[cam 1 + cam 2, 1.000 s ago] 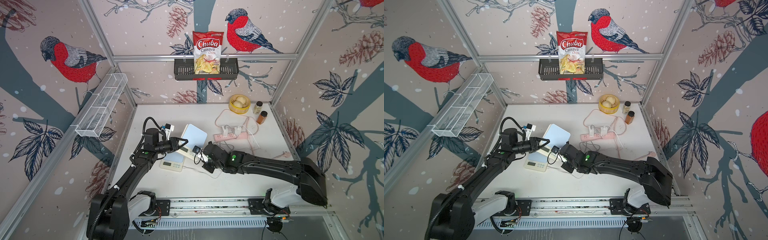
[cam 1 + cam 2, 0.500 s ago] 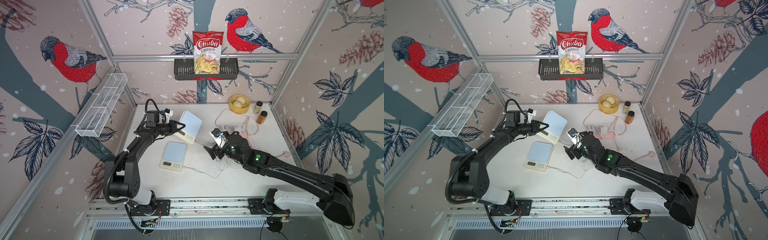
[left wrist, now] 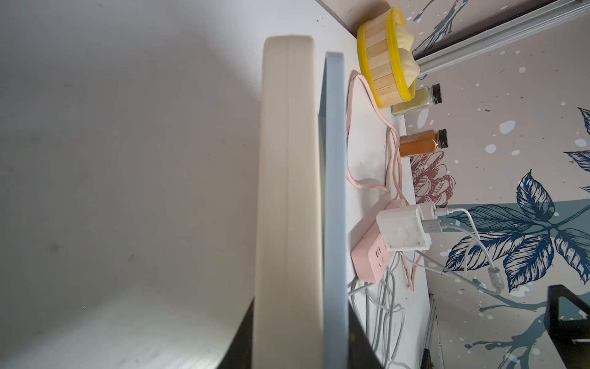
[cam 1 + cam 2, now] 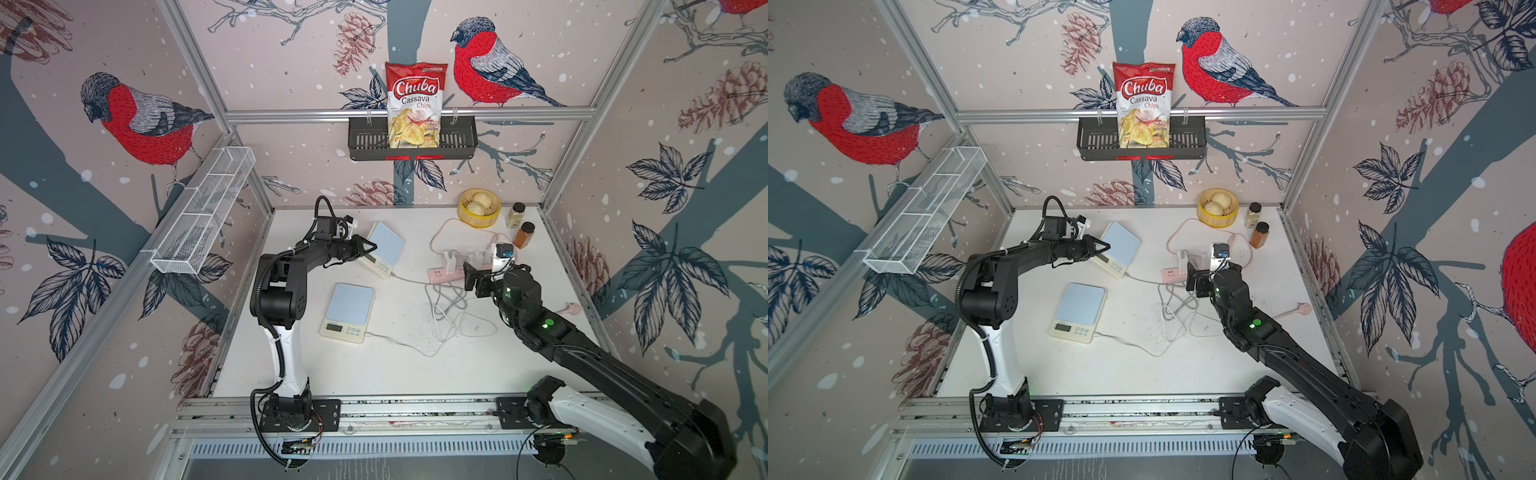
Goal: Charge the electronic scale
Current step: Place the electronic scale at the center of the board.
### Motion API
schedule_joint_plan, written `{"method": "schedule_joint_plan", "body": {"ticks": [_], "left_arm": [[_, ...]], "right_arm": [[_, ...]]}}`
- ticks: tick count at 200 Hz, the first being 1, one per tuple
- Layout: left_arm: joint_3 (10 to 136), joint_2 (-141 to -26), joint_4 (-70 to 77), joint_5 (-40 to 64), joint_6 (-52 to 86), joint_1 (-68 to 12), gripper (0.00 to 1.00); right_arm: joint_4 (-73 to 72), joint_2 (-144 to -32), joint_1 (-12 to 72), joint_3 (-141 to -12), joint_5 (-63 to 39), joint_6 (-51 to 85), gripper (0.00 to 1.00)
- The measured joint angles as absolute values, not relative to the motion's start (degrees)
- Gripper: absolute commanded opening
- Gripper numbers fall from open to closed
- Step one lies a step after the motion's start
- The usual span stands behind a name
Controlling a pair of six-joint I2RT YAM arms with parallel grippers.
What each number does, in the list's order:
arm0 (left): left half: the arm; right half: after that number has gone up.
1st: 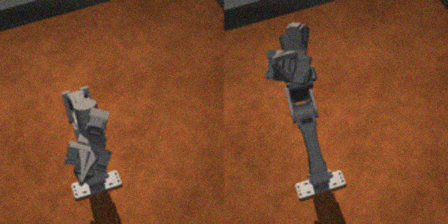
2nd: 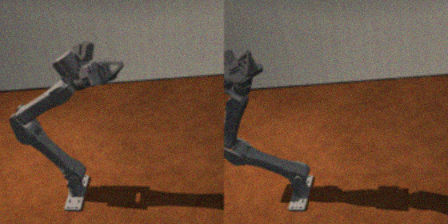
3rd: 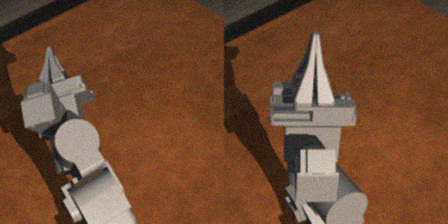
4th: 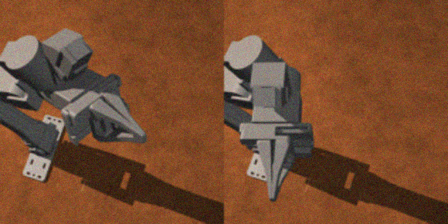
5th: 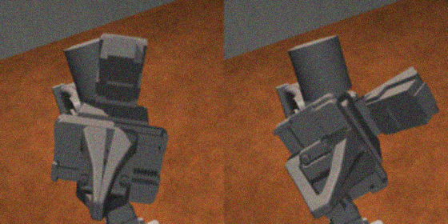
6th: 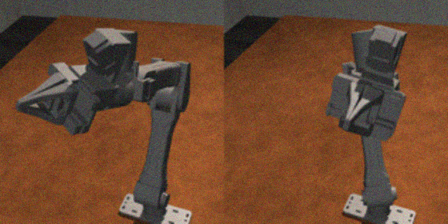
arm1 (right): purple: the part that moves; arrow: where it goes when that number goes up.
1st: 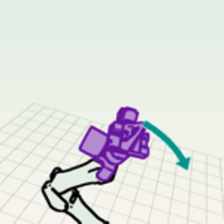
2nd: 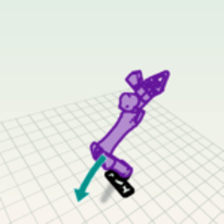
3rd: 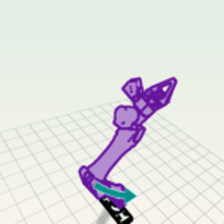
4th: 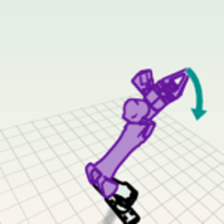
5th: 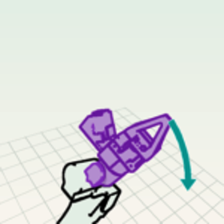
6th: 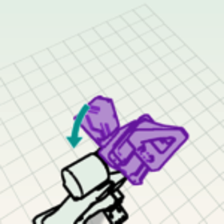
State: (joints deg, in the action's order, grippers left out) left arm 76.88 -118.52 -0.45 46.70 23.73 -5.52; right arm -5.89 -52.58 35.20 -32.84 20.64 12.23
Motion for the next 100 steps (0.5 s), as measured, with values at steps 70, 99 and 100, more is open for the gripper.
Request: {"method": "schedule_joint_plan", "body": {"ticks": [70,99,100], "left_arm": [[76.97,-116.14,-5.41,34.57,16.69,-5.26,0.98],[78.17,-111.31,-7.27,27.79,12.75,-5.43,0.98],[78.28,-111.11,-7.27,27.4,12.56,-5.41,0.98]], "right_arm": [[-9.17,-51.0,28.8,-26.37,20.45,16.32,1.0],[-14.15,-50.15,25.34,-21.12,21.04,15.0,0.99],[-14.35,-50.13,25.17,-20.95,21.04,14.92,1.0]]}}
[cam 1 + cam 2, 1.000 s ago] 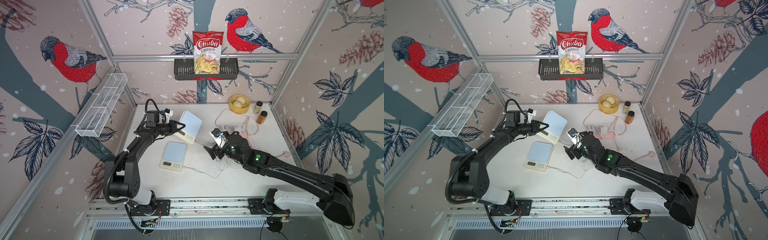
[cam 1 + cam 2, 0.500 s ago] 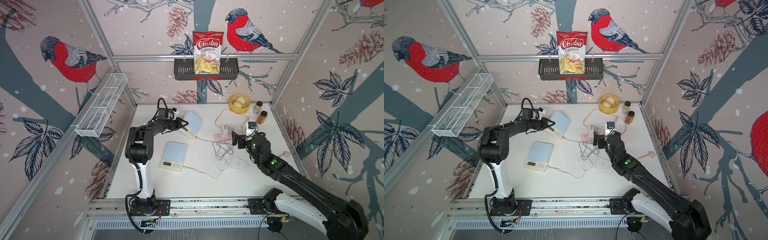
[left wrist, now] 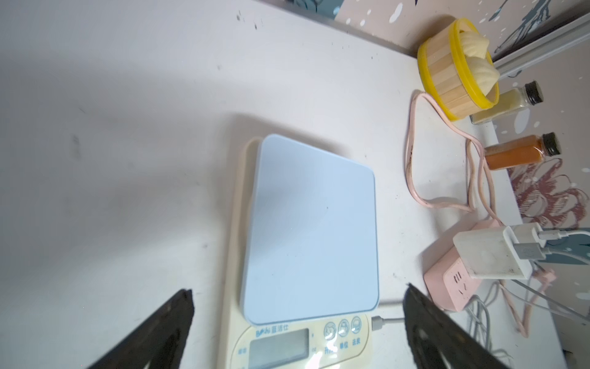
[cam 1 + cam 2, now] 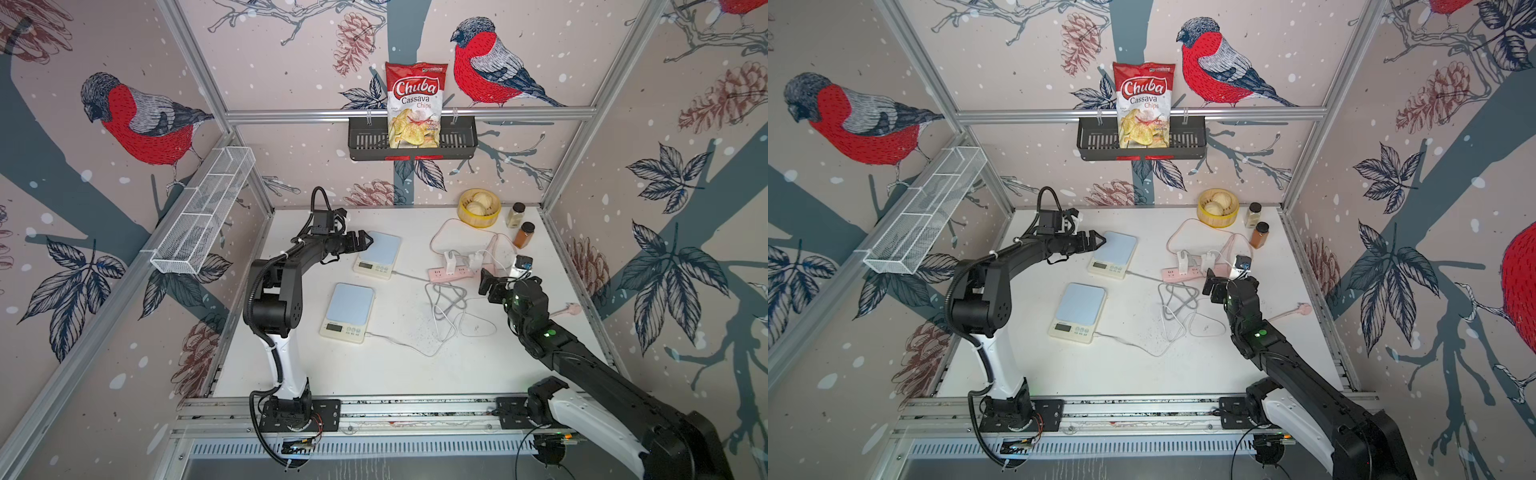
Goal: Charge the electronic scale
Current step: Place the electronic scale at the center of the board, then reset both arms
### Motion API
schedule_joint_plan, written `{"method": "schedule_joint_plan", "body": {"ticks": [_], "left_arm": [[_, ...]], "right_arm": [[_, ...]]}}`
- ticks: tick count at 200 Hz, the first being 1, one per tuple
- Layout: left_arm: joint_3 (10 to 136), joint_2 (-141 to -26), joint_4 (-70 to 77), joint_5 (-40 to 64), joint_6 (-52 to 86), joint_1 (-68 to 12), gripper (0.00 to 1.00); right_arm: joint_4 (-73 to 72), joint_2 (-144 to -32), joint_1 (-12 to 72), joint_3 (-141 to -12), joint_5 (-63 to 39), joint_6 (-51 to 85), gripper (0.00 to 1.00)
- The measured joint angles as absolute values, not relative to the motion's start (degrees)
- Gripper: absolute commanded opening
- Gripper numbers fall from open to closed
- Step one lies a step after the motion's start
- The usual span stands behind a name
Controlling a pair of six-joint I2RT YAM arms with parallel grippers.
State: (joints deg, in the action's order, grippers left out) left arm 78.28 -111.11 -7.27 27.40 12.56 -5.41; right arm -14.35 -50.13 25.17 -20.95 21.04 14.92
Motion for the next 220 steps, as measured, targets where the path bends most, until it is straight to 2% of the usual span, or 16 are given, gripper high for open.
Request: {"method": "schedule_joint_plan", "body": {"ticks": [37,71,102,132,184,220], "left_arm": [[75.55,-103.81,-5.58,15.38,7.25,-7.2,0.98],[61.67,-94.15,1.37,4.25,2.7,-8.4,0.98],[38.92,-81.82,14.74,-3.01,-2.22,-8.54,0.99],[24.93,-76.01,25.65,-9.54,-3.42,-7.44,0.98],[15.77,-76.49,45.34,-9.21,-2.98,-5.02,0.98],[13.26,-82.65,58.67,-7.27,-3.4,-4.27,0.97]], "right_arm": [[-22.11,-49.78,11.09,-15.4,18.92,13.41,0.99],[-31.66,-49.89,1.41,-9.28,16.34,13.65,1.0],[-41.58,-51.94,0.49,-4.62,14.83,13.13,0.99],[-51.77,-57.08,0.67,-0.54,15.68,11.31,0.99],[-69.41,-73.58,0.49,-3.22,15.77,8.34,0.99],[-79.42,-86.46,0.82,-4.08,14.76,7.35,1.0]]}}
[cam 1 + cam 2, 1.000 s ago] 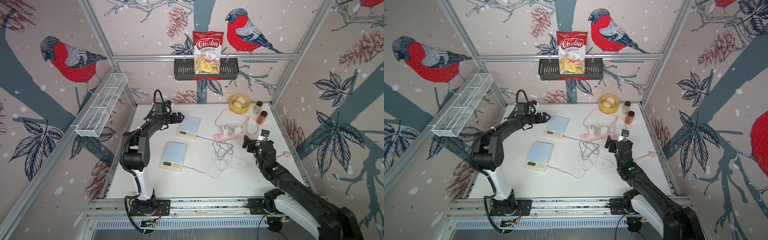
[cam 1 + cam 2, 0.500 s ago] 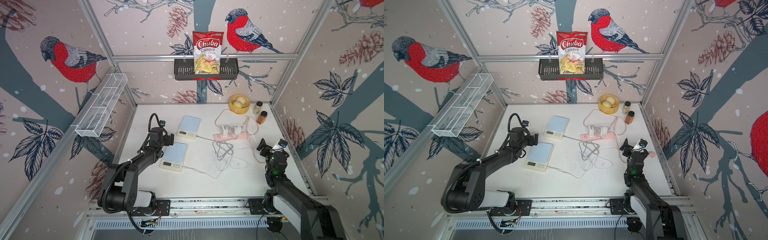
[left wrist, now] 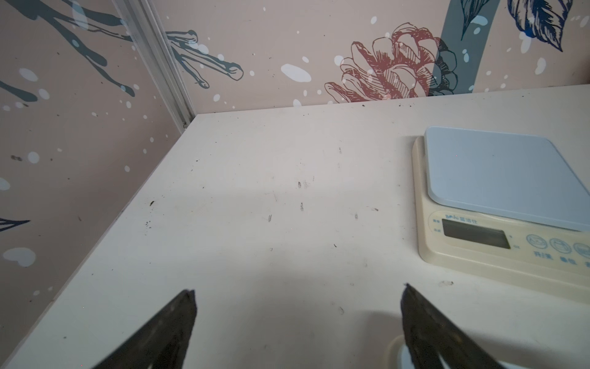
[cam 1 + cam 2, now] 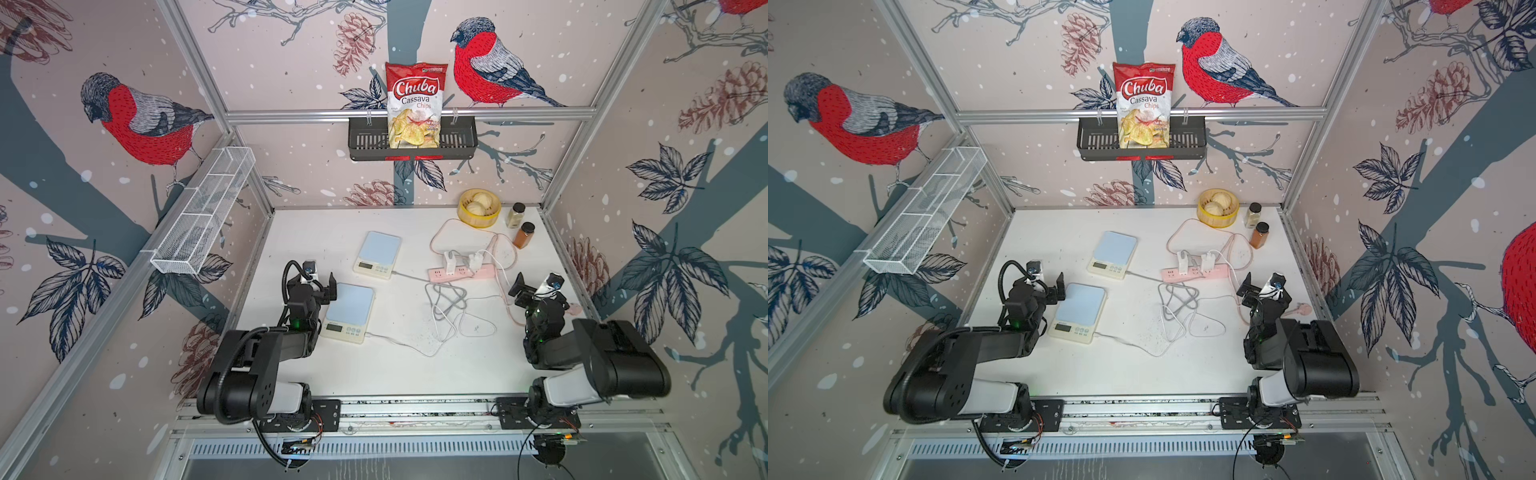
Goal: Charge the electronic scale
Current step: Reset both arms
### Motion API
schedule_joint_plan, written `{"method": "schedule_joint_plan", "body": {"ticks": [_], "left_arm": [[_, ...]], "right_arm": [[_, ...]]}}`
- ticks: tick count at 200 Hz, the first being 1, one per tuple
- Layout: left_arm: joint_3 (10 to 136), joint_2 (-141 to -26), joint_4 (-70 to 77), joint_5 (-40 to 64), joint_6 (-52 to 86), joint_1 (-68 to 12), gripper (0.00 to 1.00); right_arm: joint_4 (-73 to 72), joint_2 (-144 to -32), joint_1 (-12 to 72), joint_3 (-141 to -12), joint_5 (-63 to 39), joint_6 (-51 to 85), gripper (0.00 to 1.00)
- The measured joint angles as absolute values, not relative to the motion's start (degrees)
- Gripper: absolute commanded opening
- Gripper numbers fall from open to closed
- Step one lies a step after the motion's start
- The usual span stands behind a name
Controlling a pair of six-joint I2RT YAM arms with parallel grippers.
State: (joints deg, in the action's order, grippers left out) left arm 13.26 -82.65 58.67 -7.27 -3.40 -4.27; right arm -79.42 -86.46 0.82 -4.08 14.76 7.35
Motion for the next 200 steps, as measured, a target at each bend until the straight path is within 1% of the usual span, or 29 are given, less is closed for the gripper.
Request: {"method": "schedule_joint_plan", "body": {"ticks": [20,45,76,200], "left_arm": [[13.23,-86.72,63.44,-6.39,-3.33,-3.57,0.97],[14.74,-87.13,64.49,-6.44,-1.83,-1.96,0.97],[14.92,-87.13,64.9,-6.28,-1.3,-1.72,0.97],[15.4,-87.46,64.93,-6.5,-0.91,-1.98,0.98]], "right_arm": [[-77.82,-85.25,1.04,-7.84,15.07,7.4,1.0],[-74.52,-86.28,3.2,-11.73,18.39,7.35,1.0],[-72.14,-86.3,3.4,-11.97,20.71,7.35,1.0],[-71.5,-86.3,3.46,-11.99,21.37,7.35,1.0]]}}
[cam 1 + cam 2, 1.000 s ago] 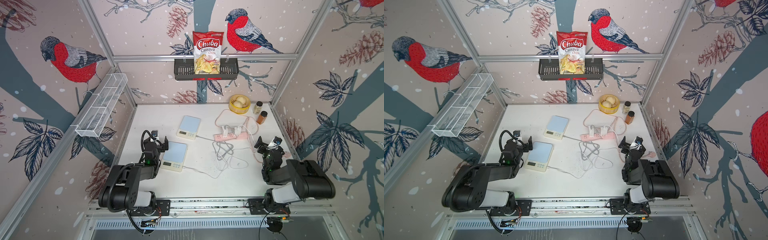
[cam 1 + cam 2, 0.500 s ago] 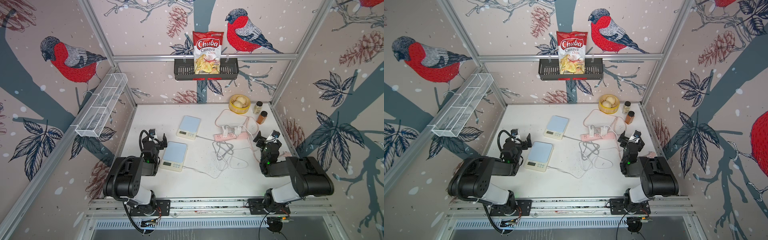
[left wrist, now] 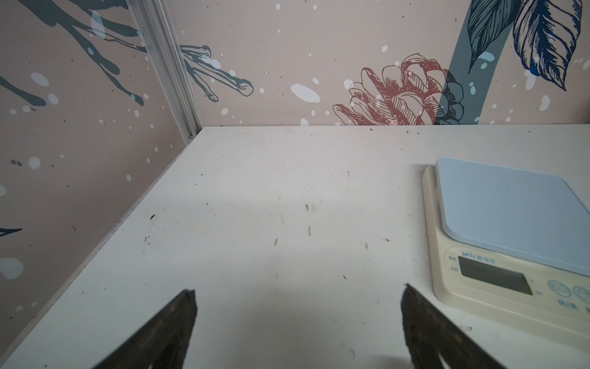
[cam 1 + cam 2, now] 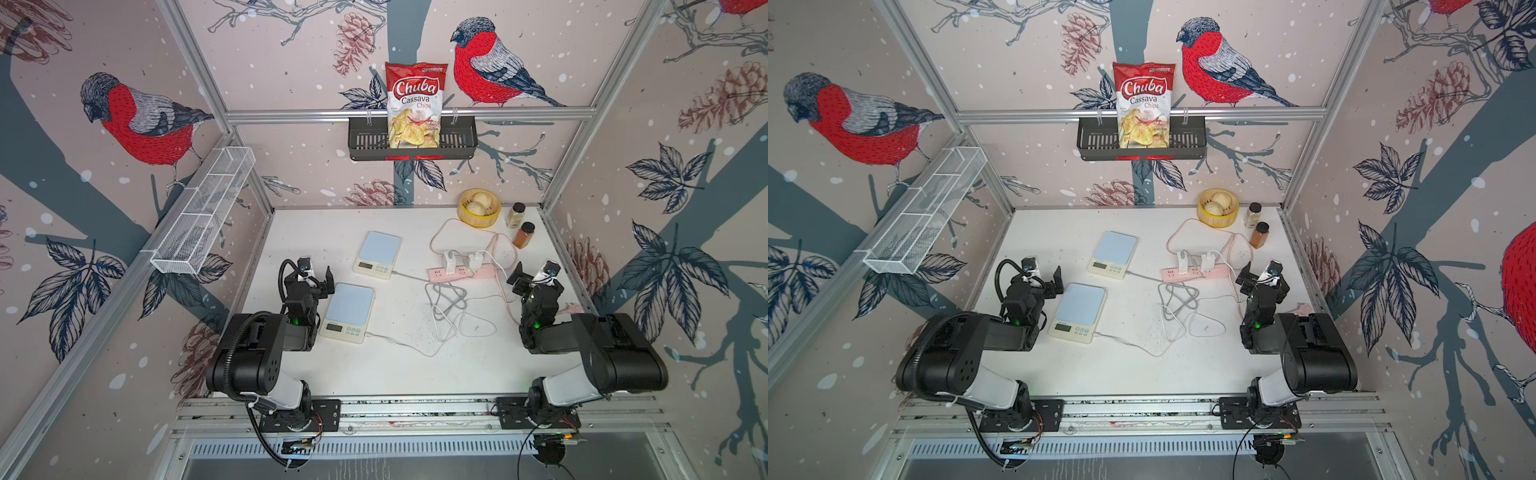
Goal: Charge the electronic scale
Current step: Reset both arms
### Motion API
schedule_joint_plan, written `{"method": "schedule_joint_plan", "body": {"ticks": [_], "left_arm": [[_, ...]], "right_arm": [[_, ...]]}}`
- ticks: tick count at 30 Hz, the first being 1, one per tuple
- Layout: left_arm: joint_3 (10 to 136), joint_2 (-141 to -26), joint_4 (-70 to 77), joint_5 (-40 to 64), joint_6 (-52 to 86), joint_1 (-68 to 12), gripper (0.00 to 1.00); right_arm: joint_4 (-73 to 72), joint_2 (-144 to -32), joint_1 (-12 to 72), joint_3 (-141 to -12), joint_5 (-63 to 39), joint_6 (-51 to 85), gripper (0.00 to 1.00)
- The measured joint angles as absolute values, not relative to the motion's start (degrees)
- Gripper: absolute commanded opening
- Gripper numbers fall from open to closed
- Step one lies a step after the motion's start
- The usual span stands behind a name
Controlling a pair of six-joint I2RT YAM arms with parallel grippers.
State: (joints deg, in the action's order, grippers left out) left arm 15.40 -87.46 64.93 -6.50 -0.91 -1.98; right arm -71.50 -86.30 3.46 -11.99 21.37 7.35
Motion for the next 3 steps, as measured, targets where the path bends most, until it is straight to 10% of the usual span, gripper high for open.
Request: {"method": "schedule_joint_plan", "body": {"ticks": [3], "left_arm": [[15.35,-87.44,64.93,-6.5,-0.91,-2.07,0.98]], "right_arm": [[-71.5,-86.3,3.46,-11.99,21.39,7.35,1.0]]}}
